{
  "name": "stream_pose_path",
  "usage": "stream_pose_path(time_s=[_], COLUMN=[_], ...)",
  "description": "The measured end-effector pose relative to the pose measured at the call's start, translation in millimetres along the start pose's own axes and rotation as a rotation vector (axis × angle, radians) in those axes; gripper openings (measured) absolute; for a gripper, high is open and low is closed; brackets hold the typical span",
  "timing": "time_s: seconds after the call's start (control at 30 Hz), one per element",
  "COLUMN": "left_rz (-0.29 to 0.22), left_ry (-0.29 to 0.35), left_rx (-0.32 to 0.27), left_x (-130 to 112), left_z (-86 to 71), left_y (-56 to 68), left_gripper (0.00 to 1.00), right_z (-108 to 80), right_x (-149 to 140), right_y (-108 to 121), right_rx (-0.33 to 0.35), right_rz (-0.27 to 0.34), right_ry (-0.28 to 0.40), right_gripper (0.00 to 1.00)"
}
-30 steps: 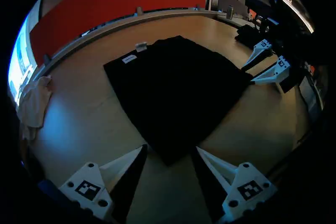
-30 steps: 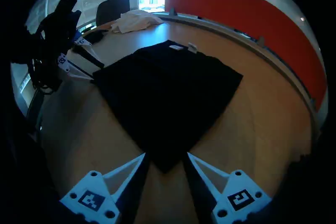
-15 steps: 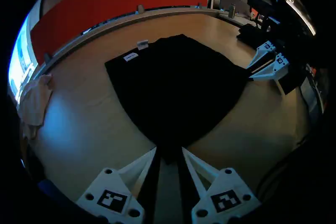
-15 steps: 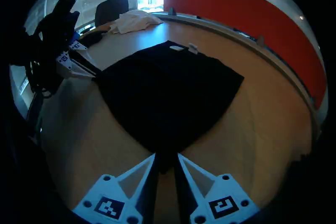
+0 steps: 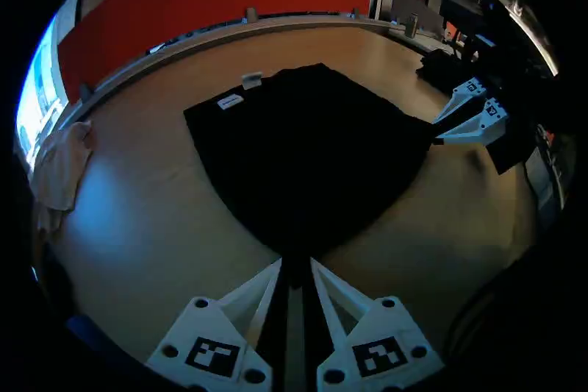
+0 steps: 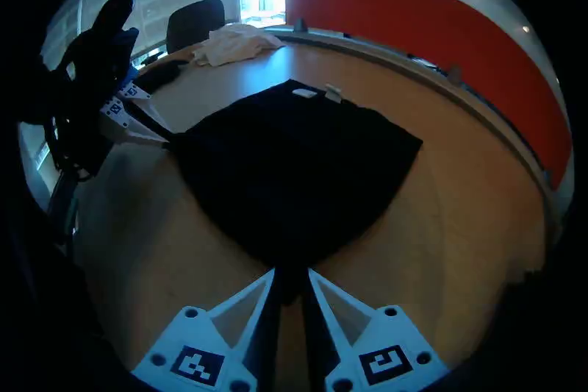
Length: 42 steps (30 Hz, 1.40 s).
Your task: Fold towel
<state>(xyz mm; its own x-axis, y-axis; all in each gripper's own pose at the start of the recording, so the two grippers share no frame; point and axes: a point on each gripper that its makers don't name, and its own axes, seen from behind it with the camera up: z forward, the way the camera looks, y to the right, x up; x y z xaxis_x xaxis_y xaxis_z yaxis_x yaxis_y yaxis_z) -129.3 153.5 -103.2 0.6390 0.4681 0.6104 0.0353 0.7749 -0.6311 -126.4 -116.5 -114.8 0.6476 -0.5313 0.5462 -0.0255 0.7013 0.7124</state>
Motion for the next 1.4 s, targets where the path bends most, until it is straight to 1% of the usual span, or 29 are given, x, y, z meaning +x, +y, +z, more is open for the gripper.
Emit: stream_pose_path(time_s=[0.1,0.4,0.6,0.73,0.97,1.1,1.4], left_rz=[-0.007,-0.040,-0.047,-0.059,-0.080,-0.086,-0.084], left_ry=[0.004,0.004,0.000,-0.001,-0.003,-0.011,-0.013], left_rx=[-0.008,-0.017,-0.019,-0.023,-0.037,-0.054,-0.061], left_x=[2.3,5.7,7.8,11.4,19.0,21.7,26.5], left_z=[-5.3,-23.5,-37.1,-46.4,-61.3,-67.0,-77.3], left_y=[3.7,9.8,13.2,15.6,20.4,23.8,27.1], left_gripper=[0.11,0.11,0.11,0.11,0.11,0.11,0.11], right_z=[-5.0,-21.6,-36.8,-47.5,-62.5,-68.8,-79.9], right_x=[2.1,6.1,19.3,26.6,35.9,38.4,40.0], right_y=[0.9,-7.0,-12.1,-15.5,-18.0,-18.7,-26.8], right_rx=[-0.002,0.020,0.024,0.031,0.037,0.039,0.057], right_rz=[0.002,-0.009,-0.032,-0.043,-0.043,-0.045,-0.056], right_ry=[0.003,-0.010,0.005,0.011,0.021,0.020,0.010], right_gripper=[0.17,0.17,0.17,0.17,0.17,0.17,0.17])
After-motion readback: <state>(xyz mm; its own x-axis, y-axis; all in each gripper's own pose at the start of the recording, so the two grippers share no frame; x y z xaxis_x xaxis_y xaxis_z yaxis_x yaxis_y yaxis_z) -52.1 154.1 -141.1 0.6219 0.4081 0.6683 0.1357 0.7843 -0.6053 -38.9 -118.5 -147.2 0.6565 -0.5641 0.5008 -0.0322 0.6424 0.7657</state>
